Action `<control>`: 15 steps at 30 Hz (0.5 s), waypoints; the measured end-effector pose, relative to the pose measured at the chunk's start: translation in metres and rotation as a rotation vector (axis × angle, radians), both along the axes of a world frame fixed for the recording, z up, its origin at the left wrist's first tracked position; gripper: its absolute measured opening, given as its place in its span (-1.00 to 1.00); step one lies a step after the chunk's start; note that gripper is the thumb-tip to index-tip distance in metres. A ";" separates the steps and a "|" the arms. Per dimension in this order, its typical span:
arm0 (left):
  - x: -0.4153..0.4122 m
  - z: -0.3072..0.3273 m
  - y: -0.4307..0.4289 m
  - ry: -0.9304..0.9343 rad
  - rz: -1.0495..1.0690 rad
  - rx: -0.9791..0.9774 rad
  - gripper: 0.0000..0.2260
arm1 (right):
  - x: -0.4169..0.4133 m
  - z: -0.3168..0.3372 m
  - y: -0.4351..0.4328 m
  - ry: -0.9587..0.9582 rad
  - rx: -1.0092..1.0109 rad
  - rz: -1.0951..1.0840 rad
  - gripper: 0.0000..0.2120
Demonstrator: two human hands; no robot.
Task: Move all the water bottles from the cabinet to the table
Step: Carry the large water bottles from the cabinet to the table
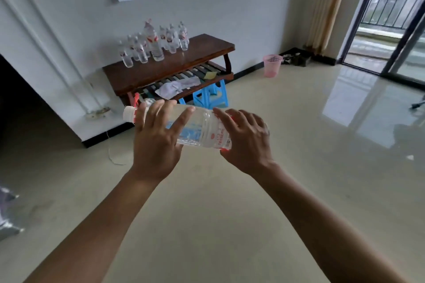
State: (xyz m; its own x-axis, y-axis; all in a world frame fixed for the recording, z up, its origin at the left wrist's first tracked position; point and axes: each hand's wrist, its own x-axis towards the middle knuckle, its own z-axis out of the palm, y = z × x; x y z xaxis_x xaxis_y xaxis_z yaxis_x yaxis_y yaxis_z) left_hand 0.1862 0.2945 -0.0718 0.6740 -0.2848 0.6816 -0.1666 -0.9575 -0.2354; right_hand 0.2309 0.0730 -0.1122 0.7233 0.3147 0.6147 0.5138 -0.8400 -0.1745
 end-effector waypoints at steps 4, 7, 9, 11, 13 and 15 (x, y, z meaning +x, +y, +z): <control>0.060 -0.001 0.045 -0.007 0.075 -0.036 -0.30 | 0.080 0.003 0.049 -0.008 -0.020 0.099 -0.10; 0.104 -0.012 0.084 -0.016 0.113 -0.046 -0.29 | 0.137 -0.005 0.089 -0.015 -0.035 0.158 -0.11; 0.138 -0.021 0.110 -0.029 0.133 -0.054 -0.30 | 0.175 -0.012 0.118 -0.009 -0.053 0.177 -0.12; 0.173 -0.030 0.136 -0.026 0.141 -0.058 -0.31 | 0.211 -0.015 0.142 0.018 -0.076 0.196 -0.12; 0.226 -0.035 0.169 -0.001 0.143 -0.066 -0.30 | 0.265 -0.014 0.172 0.033 -0.114 0.211 -0.10; 0.278 -0.035 0.195 0.041 0.136 -0.092 -0.27 | 0.315 -0.008 0.196 0.058 -0.148 0.208 -0.08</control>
